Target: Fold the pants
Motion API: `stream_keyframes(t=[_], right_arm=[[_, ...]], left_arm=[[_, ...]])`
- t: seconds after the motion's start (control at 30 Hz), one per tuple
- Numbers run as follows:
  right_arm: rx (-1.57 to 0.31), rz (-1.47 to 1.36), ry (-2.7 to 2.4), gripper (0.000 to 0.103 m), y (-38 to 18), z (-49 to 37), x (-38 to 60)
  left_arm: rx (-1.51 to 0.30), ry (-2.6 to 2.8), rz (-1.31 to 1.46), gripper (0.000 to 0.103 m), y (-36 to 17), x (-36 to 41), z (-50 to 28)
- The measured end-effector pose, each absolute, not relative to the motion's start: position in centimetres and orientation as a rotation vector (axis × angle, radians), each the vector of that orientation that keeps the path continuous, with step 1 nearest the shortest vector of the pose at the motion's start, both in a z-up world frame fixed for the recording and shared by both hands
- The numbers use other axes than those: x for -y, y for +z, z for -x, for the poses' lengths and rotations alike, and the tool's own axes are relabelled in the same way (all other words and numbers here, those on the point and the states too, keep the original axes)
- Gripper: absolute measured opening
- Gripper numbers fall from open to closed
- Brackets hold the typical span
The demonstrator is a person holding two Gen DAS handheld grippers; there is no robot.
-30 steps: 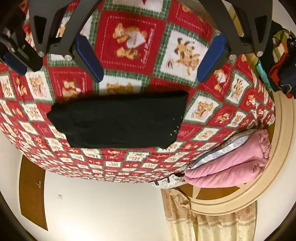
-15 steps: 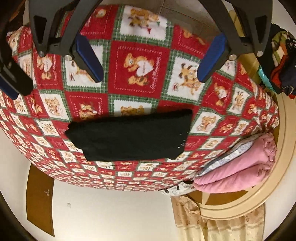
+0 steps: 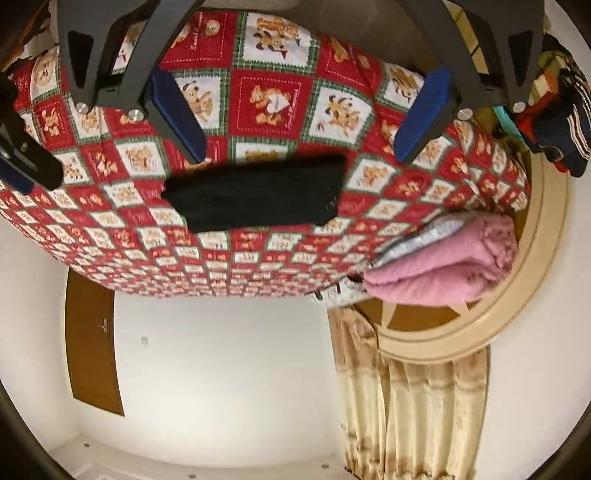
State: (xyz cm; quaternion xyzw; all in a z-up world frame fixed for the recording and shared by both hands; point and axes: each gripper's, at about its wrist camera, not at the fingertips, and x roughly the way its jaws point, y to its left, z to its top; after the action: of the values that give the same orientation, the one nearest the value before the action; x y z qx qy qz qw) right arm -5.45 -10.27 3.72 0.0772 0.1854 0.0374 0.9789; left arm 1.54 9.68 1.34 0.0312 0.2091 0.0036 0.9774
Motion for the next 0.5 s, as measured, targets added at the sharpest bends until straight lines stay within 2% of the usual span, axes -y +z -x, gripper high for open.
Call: stream_keyframes(t=[0.5], right_arm=[[-0.354,-0.144,0.066,0.088,4.3,6.3,10.2]], left_arm=[[-0.402,0.024,-0.027,0.103,1.6,-9.6,-0.2]])
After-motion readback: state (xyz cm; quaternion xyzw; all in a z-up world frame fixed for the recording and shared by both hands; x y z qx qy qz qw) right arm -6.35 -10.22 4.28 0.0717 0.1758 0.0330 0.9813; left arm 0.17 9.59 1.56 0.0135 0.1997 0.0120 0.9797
